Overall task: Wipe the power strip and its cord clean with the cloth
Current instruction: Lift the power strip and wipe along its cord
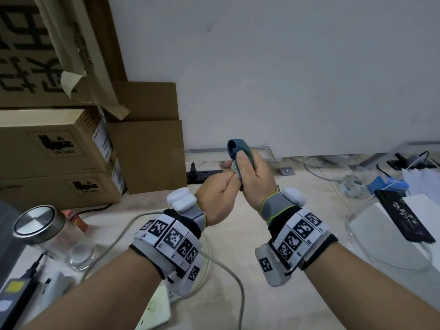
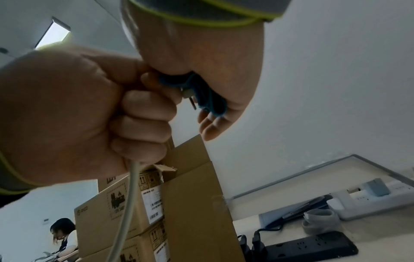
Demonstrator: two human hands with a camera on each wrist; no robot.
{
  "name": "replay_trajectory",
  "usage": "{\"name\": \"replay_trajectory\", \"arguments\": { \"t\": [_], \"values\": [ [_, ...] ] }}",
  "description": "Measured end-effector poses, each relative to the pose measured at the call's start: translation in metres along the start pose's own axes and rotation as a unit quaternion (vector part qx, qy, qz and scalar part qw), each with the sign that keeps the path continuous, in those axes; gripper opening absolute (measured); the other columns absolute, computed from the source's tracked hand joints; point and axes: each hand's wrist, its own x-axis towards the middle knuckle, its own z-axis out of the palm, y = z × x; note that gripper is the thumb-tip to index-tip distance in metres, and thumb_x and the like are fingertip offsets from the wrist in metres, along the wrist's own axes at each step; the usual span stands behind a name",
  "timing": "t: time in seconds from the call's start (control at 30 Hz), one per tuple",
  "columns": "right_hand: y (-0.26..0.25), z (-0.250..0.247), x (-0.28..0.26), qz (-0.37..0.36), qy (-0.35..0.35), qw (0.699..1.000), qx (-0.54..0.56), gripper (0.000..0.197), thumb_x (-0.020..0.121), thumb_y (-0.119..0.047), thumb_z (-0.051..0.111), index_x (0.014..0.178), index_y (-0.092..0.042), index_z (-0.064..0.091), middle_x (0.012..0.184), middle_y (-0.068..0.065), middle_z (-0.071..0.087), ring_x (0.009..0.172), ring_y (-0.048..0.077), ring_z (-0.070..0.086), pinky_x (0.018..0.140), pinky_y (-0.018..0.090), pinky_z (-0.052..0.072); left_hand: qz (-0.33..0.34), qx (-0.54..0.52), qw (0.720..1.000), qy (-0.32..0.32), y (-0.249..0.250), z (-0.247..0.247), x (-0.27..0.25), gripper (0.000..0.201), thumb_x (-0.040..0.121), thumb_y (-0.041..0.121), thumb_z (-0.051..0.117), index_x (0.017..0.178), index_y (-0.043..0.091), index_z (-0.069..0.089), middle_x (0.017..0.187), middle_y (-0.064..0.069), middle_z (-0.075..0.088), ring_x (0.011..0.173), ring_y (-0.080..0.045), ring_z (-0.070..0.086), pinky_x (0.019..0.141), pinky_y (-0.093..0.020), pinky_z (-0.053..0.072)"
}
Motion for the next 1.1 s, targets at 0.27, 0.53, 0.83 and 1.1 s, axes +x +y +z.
{"name": "replay_trajectory", "arguments": {
  "t": [0.27, 0.53, 0.83, 1.1],
  "values": [
    [-0.017, -0.008, 0.019, 0.22, 0.013, 0.929, 0.297, 0.048, 0.099, -0.046, 0.035, 0.085, -0.007, 0.06, 0.078, 0.011, 0.069, 0.073, 0.023, 0.065, 0.072, 0.035, 0.053, 0.015, -0.025, 0.999, 0.046, -0.009, 0.002, -0.006, 0.039, 0.095, 0.039, 0.029, 0.062, 0.02, 0.037, 0.053, 0.008, 0.034, 0.049, -0.011, 0.03, 0.053, -0.034, 0.026],
    [-0.013, -0.009, 0.003, 0.026, -0.056, 0.998, -0.018, 0.045, 0.089, -0.05, 0.041, 0.118, -0.02, 0.057, 0.119, 0.005, 0.058, 0.111, 0.017, 0.054, 0.099, 0.032, 0.043, -0.112, -0.131, 0.983, 0.069, -0.014, -0.009, -0.002, 0.037, 0.087, 0.038, 0.035, 0.055, 0.022, 0.042, 0.044, 0.011, 0.036, 0.046, -0.012, 0.029, 0.053, -0.03, 0.024],
    [-0.014, -0.009, -0.008, -0.076, -0.038, 0.992, -0.093, 0.032, 0.085, -0.052, 0.046, 0.093, -0.022, 0.055, 0.063, -0.018, 0.056, 0.061, -0.002, 0.052, 0.06, 0.011, 0.042, -0.073, -0.185, 0.98, -0.022, 0.011, -0.021, -0.001, 0.032, 0.086, 0.026, 0.037, 0.055, 0.018, 0.032, 0.047, 0.005, 0.029, 0.046, -0.014, 0.023, 0.046, -0.03, 0.022],
    [-0.022, -0.007, 0.007, 0.071, -0.008, 0.997, 0.041, 0.04, 0.1, -0.034, 0.042, 0.073, -0.01, 0.058, 0.065, 0.008, 0.056, 0.049, 0.013, 0.049, 0.043, 0.019, 0.039, 0.001, -0.06, 0.998, 0.004, 0.006, -0.014, -0.001, 0.042, 0.087, 0.048, 0.029, 0.053, 0.022, 0.03, 0.05, 0.005, 0.029, 0.048, -0.014, 0.023, 0.052, -0.038, 0.021]
  ]
}}
